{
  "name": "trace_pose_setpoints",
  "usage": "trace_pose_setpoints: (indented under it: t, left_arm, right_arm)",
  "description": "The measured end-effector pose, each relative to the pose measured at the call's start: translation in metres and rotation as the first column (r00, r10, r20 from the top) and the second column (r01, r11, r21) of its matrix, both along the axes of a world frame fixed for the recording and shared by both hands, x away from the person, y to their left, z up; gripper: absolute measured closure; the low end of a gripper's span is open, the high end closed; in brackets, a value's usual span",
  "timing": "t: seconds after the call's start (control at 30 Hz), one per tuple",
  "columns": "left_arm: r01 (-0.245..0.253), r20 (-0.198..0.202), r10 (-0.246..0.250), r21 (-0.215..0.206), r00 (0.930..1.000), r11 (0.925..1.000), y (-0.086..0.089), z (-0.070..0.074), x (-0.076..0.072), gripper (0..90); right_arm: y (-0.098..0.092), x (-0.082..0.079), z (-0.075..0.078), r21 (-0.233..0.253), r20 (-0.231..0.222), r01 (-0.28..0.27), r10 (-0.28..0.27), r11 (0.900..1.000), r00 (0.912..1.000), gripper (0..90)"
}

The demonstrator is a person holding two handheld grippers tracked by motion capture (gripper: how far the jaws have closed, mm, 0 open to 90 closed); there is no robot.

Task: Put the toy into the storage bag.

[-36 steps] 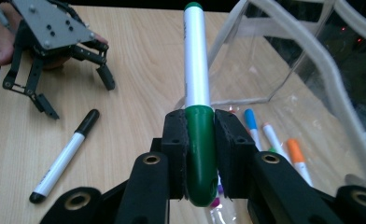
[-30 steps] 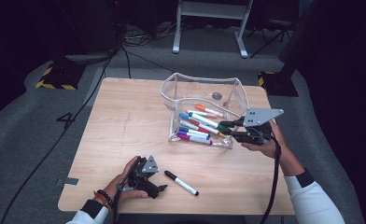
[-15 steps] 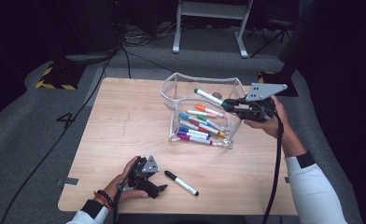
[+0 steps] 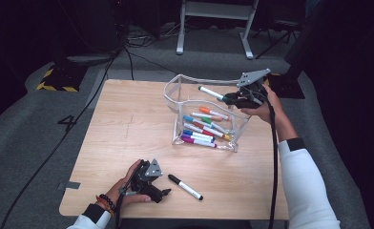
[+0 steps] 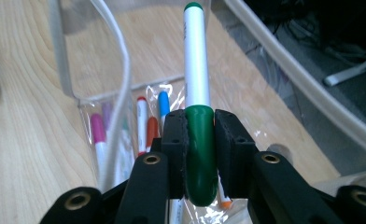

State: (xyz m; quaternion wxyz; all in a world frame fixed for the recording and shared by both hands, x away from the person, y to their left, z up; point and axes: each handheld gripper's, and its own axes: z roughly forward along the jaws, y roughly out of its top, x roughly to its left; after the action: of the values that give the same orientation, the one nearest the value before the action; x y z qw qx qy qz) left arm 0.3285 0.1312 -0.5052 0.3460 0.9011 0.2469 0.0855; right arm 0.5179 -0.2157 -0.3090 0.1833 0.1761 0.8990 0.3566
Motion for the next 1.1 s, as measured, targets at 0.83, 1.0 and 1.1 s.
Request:
trace_pose_setpoints:
  t: [0.83, 1.0, 1.1]
  left_arm:
    - [0.0, 0.0, 0.0, 0.0, 1.0, 1.0, 0.0, 0.0, 0.0, 2.1]
    - [0.0, 0.0, 0.0, 0.0, 1.0, 1.0, 0.0, 0.0, 0.0, 2.1]
    - [0.0, 0.0, 0.0, 0.0, 1.0, 1.0, 0.0, 0.0, 0.0, 2.1]
  right_arm:
    - [0.023, 0.018, -0.028, -0.267, -0.283, -0.088, 0.009, 0.96, 0.9591, 70.9]
    - [0.021, 0.017, -0.027, -0.266, -0.246, -0.065, -0.002, 0.962, 0.9692, 66.0]
    - [0.018, 0.017, -0.026, -0.249, -0.226, -0.049, -0.009, 0.967, 0.9741, 63.5]
